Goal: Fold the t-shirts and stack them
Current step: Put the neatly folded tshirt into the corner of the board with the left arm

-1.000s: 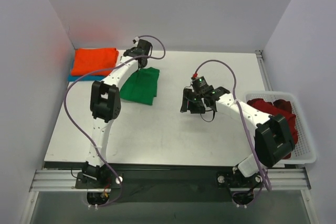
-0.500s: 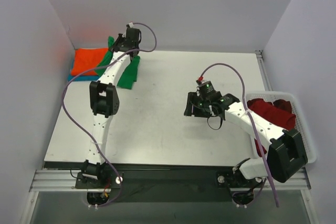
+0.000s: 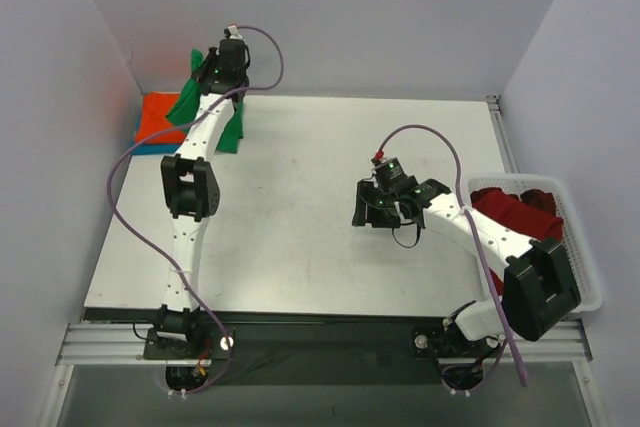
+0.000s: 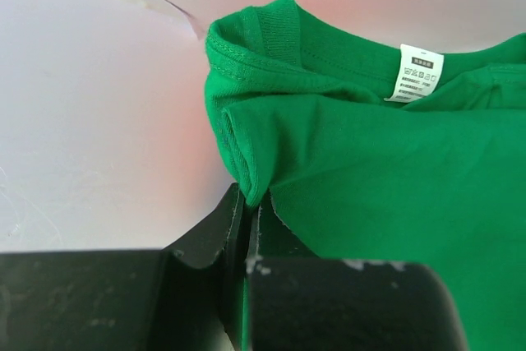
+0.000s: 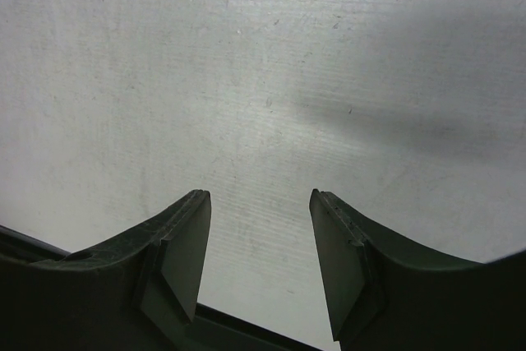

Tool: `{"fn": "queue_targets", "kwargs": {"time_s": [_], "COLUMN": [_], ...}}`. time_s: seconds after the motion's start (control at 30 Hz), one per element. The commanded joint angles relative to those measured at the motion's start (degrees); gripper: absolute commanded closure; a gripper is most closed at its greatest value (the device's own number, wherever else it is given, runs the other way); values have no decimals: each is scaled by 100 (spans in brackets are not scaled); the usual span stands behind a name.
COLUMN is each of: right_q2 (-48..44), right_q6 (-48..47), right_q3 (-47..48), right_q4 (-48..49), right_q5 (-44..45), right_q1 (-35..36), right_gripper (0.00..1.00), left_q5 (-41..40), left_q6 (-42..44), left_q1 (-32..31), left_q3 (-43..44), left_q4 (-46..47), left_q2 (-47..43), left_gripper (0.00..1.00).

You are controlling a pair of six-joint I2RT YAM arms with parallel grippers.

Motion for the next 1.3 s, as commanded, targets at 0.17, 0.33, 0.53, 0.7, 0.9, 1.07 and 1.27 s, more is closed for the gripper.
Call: {"fn": "queue_targets", "kwargs": {"time_s": [0.17,0.33,0.53,0.7,0.9,1.07,1.27], "right_q2": [300,520,687,880,1065,1153,1206], "right_q6": [-123,-140,-228,-246,-281,-298,-334], "right_q3": [214,302,433,548,627,653,653], "right_q4": [-182,-190,-208,-217,-217,-217,-217], "right_q5": [223,197,276,223,214,188,161], "right_q1": [49,40,40,49,40,40,49], "right_gripper": [48,48,48,48,48,48,48], "left_q5": [567,963,1596,1948,2378,2896,3047], "left_q6": [138,-90,-415,-626,-960,-1434,-1891], "left_q1": [307,518,852,1072,1467,1844,2074], "left_q3": [557,627,645,637,628,444,250], "left_q4": [657,508,297,209,112,121,428], "left_q2": [-202,-273,-431,-475,-431,-273,-28], "left_gripper": [100,100,100,100,100,100,61]}}
